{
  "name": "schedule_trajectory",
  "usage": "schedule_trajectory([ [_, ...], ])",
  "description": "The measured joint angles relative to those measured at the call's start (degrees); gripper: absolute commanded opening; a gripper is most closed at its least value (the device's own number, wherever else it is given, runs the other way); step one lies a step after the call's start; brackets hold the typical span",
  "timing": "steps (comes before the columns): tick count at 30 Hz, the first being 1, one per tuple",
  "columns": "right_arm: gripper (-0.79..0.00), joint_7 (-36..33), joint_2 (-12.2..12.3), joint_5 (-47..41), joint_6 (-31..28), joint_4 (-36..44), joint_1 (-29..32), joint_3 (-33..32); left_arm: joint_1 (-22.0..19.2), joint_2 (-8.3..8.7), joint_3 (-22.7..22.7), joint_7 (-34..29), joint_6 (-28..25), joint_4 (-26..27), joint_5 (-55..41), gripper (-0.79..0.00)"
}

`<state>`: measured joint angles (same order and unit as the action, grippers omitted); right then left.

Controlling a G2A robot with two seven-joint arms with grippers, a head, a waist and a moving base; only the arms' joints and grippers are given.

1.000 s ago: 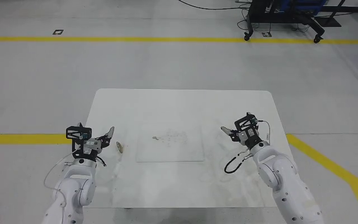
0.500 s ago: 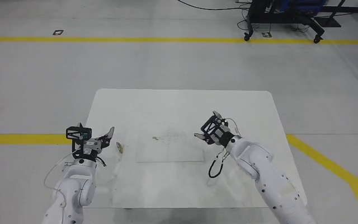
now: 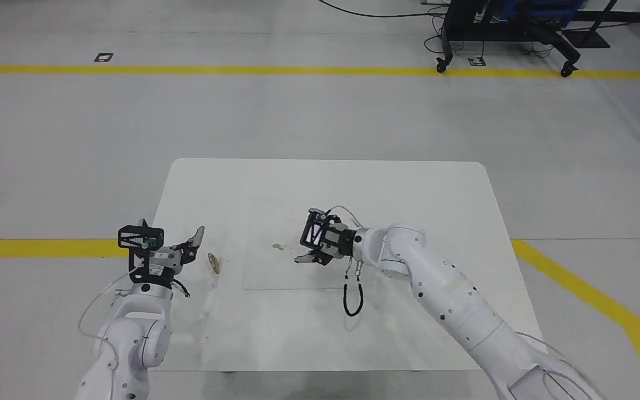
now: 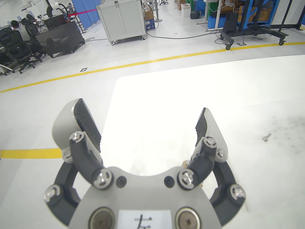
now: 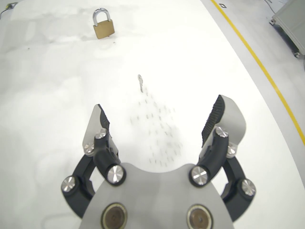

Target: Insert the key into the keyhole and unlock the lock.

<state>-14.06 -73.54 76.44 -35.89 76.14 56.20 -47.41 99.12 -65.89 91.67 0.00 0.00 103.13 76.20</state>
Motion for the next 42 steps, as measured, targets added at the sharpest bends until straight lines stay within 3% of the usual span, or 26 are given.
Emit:
schedule_trajectory([
  [5, 0.000, 0.13, -2.37, -1.85, -2.33, -7.94, -5.81, 4.65, 0.00, 0.00, 0.00, 0.00, 0.00, 0.00, 0.00, 0.000],
  [12, -0.397, 3.21, -6.52, -4.66, -4.78, -18.35, -11.98, 11.30, 0.00, 0.00, 0.00, 0.00, 0.00, 0.00, 0.00, 0.000],
  [19, -0.511, 5.10, -10.08, -3.55, -3.69, -24.40, -15.41, 16.07, 0.00, 0.00, 0.00, 0.00, 0.00, 0.00, 0.00, 0.000],
  [29, -0.511, 6.04, -14.04, -2.85, -3.19, -31.51, -18.12, 19.65, 0.00, 0.00, 0.00, 0.00, 0.00, 0.00, 0.00, 0.000],
  [31, -0.563, 6.24, -14.52, -2.76, -3.09, -32.14, -18.38, 19.92, 0.00, 0.00, 0.00, 0.00, 0.00, 0.00, 0.00, 0.000],
  [35, -0.785, 7.14, -15.23, -2.14, -2.73, -33.26, -18.77, 20.15, 0.00, 0.00, 0.00, 0.00, 0.00, 0.00, 0.00, 0.000],
  [42, -0.785, 8.90, -15.48, -0.72, -2.56, -33.50, -18.53, 19.87, 0.00, 0.00, 0.00, 0.00, 0.00, 0.00, 0.00, 0.000],
])
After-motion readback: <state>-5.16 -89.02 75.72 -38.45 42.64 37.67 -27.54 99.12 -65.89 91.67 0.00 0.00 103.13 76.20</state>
